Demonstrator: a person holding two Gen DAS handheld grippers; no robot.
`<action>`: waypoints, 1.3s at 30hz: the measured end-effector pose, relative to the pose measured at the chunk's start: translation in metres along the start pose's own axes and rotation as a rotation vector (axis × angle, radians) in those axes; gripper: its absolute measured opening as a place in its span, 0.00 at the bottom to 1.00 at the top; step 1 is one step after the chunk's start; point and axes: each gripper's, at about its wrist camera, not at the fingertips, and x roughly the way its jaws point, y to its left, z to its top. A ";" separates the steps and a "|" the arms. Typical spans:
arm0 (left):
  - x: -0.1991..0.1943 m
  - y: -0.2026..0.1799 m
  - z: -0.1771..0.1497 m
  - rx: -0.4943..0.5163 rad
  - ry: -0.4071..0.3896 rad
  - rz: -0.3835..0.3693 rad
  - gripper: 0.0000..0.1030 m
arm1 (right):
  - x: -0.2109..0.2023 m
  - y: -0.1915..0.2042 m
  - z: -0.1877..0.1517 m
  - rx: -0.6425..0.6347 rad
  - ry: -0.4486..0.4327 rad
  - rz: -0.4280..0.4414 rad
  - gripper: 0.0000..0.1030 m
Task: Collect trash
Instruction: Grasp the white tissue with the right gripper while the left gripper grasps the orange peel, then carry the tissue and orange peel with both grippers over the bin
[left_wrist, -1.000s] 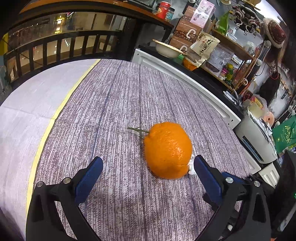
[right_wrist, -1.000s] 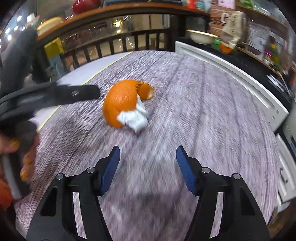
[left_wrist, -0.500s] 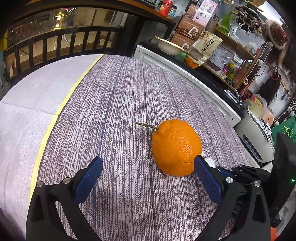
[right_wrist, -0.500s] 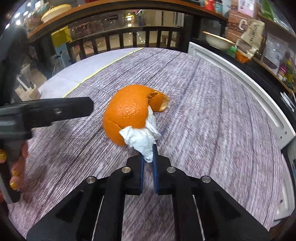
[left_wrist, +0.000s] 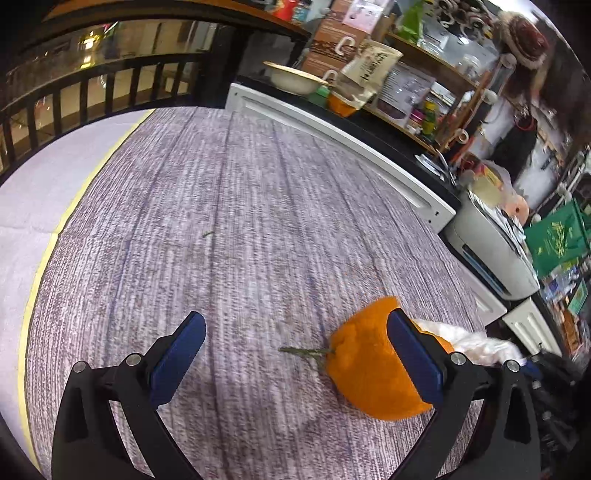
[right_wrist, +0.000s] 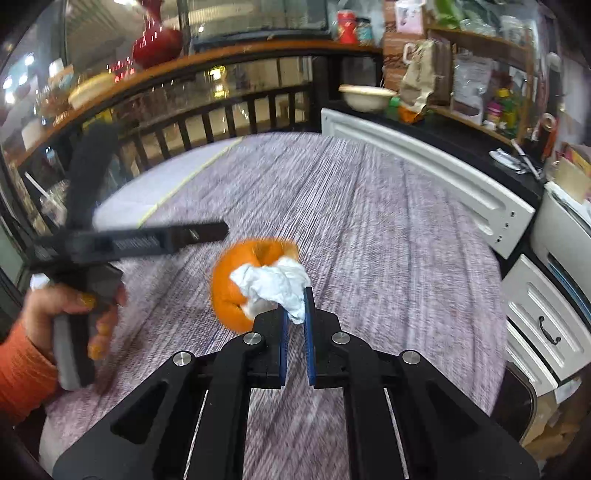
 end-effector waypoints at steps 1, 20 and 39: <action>0.000 -0.003 -0.002 0.005 0.002 -0.005 0.94 | -0.008 -0.002 0.000 0.006 -0.017 -0.004 0.08; 0.009 -0.099 -0.061 0.316 0.074 0.031 0.94 | -0.073 -0.046 -0.009 0.104 -0.130 -0.120 0.08; 0.015 -0.093 -0.059 0.211 0.056 0.040 0.33 | -0.102 -0.097 -0.067 0.261 -0.157 -0.167 0.08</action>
